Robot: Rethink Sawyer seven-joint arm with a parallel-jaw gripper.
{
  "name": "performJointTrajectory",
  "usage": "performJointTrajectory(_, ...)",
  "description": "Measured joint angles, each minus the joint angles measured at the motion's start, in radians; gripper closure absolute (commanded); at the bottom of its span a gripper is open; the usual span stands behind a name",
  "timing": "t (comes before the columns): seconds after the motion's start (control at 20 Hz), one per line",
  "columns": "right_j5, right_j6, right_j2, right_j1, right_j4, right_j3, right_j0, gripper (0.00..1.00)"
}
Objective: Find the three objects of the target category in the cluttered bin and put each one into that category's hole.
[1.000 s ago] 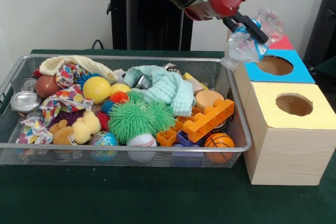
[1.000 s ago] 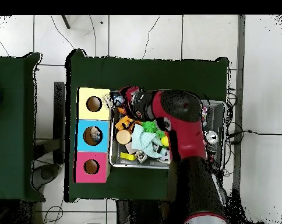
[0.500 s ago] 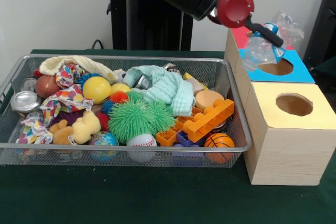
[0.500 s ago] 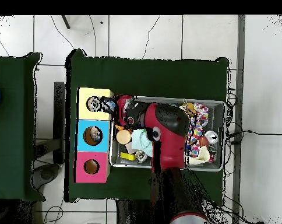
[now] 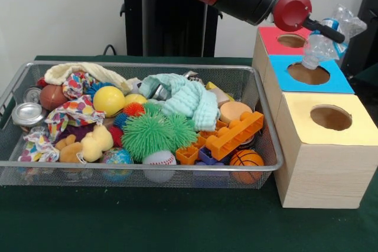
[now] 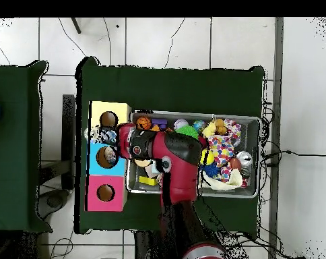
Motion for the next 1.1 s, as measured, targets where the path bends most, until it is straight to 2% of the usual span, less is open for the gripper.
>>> performJointTrajectory(0.4,0.034,0.0,0.0,0.023,-0.001,0.045,-0.003,1.0)
performJointTrajectory(1.1,0.036,0.0,0.005,0.139,-0.001,0.06,-0.004,1.0)
